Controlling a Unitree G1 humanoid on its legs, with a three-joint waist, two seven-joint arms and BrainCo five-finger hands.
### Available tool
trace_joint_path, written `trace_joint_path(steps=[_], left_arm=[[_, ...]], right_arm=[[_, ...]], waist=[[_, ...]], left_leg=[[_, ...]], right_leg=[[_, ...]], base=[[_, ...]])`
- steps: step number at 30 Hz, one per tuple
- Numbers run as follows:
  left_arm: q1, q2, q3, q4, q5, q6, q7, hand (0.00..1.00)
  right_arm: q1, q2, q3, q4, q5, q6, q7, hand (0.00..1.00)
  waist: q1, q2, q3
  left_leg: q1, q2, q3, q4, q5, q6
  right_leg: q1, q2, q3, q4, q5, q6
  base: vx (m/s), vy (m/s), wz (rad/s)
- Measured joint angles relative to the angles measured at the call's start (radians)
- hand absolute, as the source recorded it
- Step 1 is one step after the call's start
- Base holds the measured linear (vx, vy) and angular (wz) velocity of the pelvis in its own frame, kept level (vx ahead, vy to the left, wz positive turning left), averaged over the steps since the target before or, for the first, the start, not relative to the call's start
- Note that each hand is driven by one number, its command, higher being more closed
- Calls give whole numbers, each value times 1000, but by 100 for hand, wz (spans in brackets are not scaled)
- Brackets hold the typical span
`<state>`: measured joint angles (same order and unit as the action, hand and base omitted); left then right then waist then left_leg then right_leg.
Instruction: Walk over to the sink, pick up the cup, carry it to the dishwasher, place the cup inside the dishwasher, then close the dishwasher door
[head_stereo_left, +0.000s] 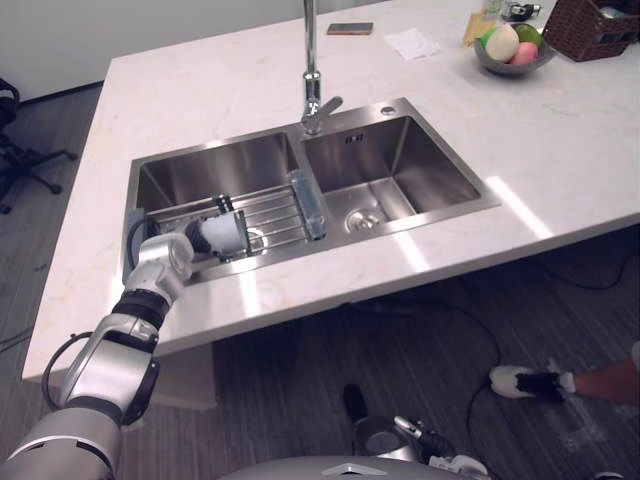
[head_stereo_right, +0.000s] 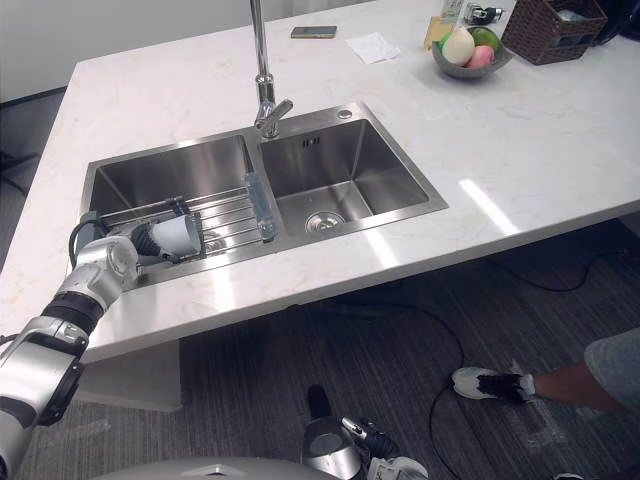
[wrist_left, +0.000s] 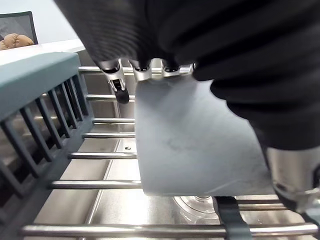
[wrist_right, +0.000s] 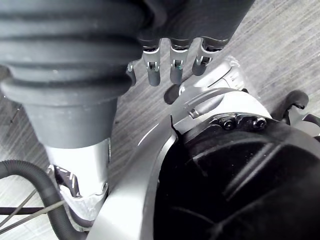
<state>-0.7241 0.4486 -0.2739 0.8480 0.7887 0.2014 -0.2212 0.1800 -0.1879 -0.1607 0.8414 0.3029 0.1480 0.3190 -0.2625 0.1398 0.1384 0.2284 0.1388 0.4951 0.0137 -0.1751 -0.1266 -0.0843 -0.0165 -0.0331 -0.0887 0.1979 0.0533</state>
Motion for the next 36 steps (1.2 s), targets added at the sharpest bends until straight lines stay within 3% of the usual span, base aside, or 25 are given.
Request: trace_joint_path(steps=[7, 8, 16, 24, 32, 36], left_arm=[[10, -9, 1, 0, 0, -26, 35, 0], [10, -9, 1, 0, 0, -29, 37, 100], [10, -18, -2, -3, 1, -70, 34, 100], [10, -18, -2, -1, 0, -70, 27, 100], [28, -28, -2, 11, -22, -102, 119, 100], [43, -30, -2, 12, -94, -152, 167, 100]], right_arm=[[0, -6, 3, 0, -32, 1, 0, 0], [0, -7, 3, 0, -32, 1, 0, 0], [0, -13, 8, 0, -33, 4, 0, 0], [-1, -19, 21, 0, -33, 6, -1, 0], [-2, -19, 22, 0, -32, 8, -2, 0], [-2, -19, 22, 1, -32, 8, -3, 0]], waist=[[1, 5, 3], [1, 6, 4], [-2, 10, 7], [-4, 10, 7], [-3, 10, 7], [-3, 8, 8]], left_leg=[[0, 0, -3, 0, 0, 0], [0, 0, -3, 0, 0, 0], [0, 2, -4, 0, 0, 0], [0, 3, -4, 1, -1, -1], [0, 4, -7, 1, -1, -1], [0, 6, -18, 1, 0, -1]], right_leg=[[2, -1, -3, 0, -1, 0], [2, -1, -3, 0, -1, 0], [2, 0, -5, 0, -3, 1], [3, 0, -5, -1, -3, 1], [4, 0, -9, -1, -3, 1], [10, 0, -19, -1, -5, 0]], base=[[0, 0, 0], [0, 0, 0], [0, 0, 0], [0, 0, 0], [0, 0, 0], [0, 0, 6]])
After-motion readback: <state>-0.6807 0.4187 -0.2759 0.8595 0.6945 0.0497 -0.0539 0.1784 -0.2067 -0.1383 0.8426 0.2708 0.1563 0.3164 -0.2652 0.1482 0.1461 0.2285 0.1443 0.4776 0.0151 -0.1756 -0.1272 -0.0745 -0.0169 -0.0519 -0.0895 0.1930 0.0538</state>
